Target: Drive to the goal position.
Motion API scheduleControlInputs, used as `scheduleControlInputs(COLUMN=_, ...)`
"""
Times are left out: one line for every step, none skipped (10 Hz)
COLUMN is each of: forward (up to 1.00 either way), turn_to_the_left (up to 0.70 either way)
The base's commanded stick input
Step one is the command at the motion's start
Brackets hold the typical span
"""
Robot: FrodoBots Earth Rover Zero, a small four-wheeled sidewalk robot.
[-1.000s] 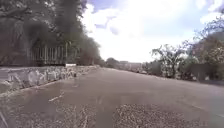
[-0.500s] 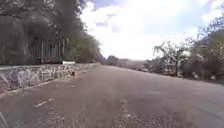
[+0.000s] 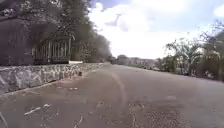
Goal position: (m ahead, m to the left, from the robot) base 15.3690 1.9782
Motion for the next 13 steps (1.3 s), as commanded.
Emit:
scheduleControlInputs(forward=0.7, turn_to_the_left=0.0)
scheduleControlInputs(forward=0.7, turn_to_the_left=0.0)
scheduleControlInputs(forward=0.7, turn_to_the_left=0.0)
scheduleControlInputs(forward=0.7, turn_to_the_left=0.0)
scheduleControlInputs(forward=0.7, turn_to_the_left=0.0)
scheduleControlInputs(forward=0.7, turn_to_the_left=0.0)
scheduleControlInputs(forward=0.7, turn_to_the_left=0.0)
scheduleControlInputs(forward=0.7, turn_to_the_left=0.0)
scheduleControlInputs(forward=0.7, turn_to_the_left=0.0)
scheduleControlInputs(forward=0.7, turn_to_the_left=0.0)
scheduleControlInputs(forward=0.7, turn_to_the_left=0.0)
scheduleControlInputs(forward=0.7, turn_to_the_left=0.0)
scheduleControlInputs(forward=0.7, turn_to_the_left=0.0)
